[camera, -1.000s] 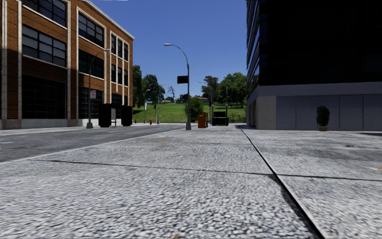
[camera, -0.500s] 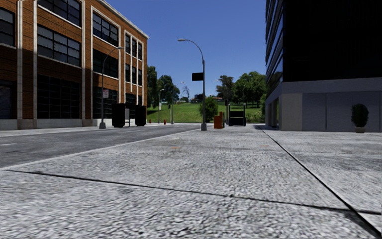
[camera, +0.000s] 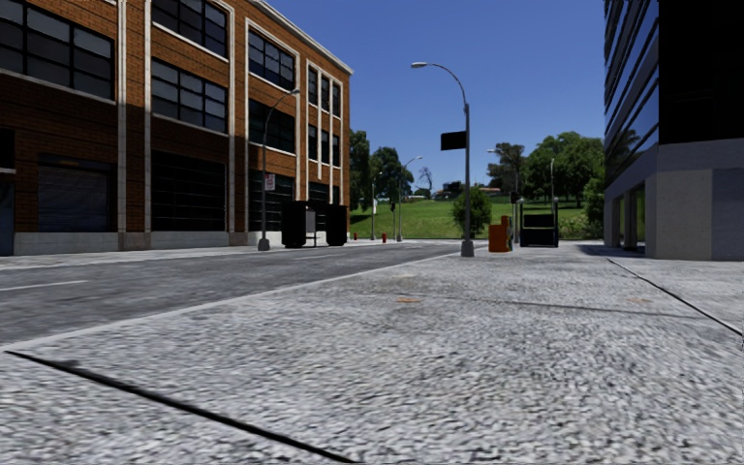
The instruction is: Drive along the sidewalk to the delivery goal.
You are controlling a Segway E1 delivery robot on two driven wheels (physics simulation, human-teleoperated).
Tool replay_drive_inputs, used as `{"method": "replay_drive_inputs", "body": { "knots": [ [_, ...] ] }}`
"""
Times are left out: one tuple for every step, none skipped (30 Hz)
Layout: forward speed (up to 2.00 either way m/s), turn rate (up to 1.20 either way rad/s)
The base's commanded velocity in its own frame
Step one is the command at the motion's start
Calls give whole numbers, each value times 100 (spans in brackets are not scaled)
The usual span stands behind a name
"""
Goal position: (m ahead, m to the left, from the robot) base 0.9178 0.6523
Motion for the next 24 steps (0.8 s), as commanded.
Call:
{"method": "replay_drive_inputs", "body": {
  "knots": [
    [200, 73],
    [200, 73],
    [200, 74],
    [200, 74],
    [200, 74],
    [200, 71],
    [200, 46],
    [200, 27],
    [200, 15],
    [200, 9],
    [200, 8],
    [200, 7],
    [200, 6],
    [200, 6],
    [200, 6],
    [200, 6],
    [200, 6],
    [200, 6],
    [200, 6],
    [200, 6],
    [200, 6],
    [200, 6],
    [197, 5],
    [197, 5]
  ]
}}
